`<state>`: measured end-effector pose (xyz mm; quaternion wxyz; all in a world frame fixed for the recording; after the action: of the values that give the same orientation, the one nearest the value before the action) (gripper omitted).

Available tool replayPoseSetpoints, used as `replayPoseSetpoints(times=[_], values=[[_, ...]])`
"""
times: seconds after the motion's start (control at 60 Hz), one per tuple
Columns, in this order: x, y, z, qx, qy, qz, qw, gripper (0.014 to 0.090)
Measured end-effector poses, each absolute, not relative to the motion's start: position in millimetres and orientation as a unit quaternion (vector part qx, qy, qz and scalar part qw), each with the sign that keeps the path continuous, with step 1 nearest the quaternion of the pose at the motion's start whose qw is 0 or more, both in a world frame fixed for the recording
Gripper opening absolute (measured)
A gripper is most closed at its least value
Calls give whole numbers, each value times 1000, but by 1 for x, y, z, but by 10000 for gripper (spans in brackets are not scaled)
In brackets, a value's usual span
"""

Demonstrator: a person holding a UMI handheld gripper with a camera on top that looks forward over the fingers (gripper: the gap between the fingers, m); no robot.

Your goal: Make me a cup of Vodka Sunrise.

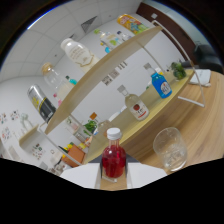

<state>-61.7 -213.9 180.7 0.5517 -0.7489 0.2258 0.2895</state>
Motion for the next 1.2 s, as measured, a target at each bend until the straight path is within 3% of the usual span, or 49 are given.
replayPoseSetpoints(times=[0.217, 0.467, 0.583, 0.717, 0.817, 0.9, 1.15, 1.2], values=[[-54, -205, 207, -612, 401, 501, 462, 340], [-36, -203, 216, -443, 520, 644, 344, 338], [-32, -205, 217, -402, 538, 672, 313, 341], [-32, -206, 213, -391, 548, 675, 303, 340], [-34, -208, 212, -411, 538, 666, 312, 340], [-36, -210, 218, -448, 519, 640, 347, 338], [-63, -218, 276, -640, 287, 408, 585, 342], [-75, -221, 281, -666, 238, 346, 616, 343]])
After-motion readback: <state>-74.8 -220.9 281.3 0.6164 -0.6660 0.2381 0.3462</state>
